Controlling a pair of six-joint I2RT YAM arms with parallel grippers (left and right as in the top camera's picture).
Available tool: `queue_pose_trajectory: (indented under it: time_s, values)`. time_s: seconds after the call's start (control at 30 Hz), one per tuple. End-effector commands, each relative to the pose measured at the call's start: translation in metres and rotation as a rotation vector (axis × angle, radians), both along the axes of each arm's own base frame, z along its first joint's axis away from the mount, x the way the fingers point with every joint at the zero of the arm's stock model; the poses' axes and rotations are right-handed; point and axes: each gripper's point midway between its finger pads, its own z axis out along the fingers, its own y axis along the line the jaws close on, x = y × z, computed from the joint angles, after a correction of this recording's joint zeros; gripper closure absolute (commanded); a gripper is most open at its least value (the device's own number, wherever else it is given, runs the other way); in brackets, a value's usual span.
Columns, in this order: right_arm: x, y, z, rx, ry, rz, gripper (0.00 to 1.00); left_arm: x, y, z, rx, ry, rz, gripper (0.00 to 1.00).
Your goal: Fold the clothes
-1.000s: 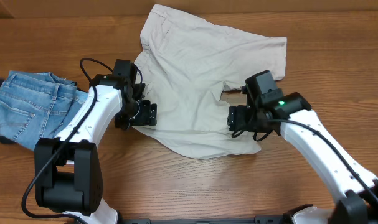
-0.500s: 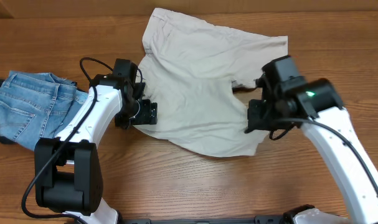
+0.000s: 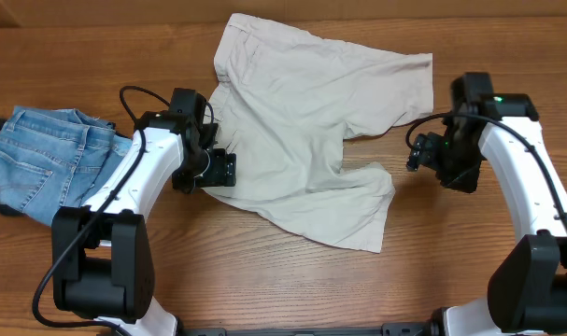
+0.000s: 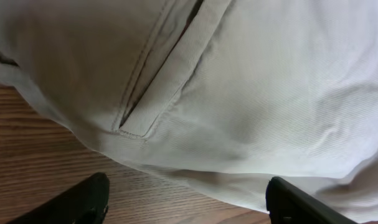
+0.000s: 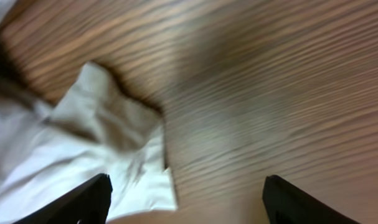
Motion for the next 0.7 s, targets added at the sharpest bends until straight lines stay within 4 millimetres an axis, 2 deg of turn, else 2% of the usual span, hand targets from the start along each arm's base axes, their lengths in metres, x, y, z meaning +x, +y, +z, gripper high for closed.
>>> queue_pose_trajectory:
  time_s: [0.0, 0.07, 0.23, 0.33, 0.4, 0.5, 0.67]
  values:
    - [-0.018, 0.037, -0.007, 0.192, 0.051, 0.048, 0.16, 0.004, -0.002, 0.000, -0.008, -0.002, -0.013, 0.18]
    - [-0.038, 0.046, -0.024, 0.225, 0.119, 0.052, 0.18, 0.012, -0.003, 0.009, -0.011, -0.028, -0.012, 0.18]
    - [-0.082, 0.069, -0.065, 0.363, 0.222, 0.055, 0.31, 0.053, 0.003, 0.055, -0.015, -0.153, 0.015, 0.13]
    - [-0.101, 0.079, -0.086, 0.370, 0.244, 0.083, 0.37, 0.073, 0.017, 0.084, -0.019, -0.222, 0.054, 0.11]
    - [-0.108, 0.087, -0.097, 0.376, 0.235, 0.117, 0.39, 0.079, 0.025, 0.096, -0.016, -0.247, 0.062, 0.11]
    - [-0.114, 0.093, -0.105, 0.371, 0.241, 0.118, 0.46, 0.079, 0.032, 0.099, -0.011, -0.245, 0.065, 0.10]
    - [-0.121, 0.092, -0.126, 0.364, 0.220, 0.078, 0.65, 0.077, 0.036, 0.098, 0.010, -0.239, 0.060, 0.10]
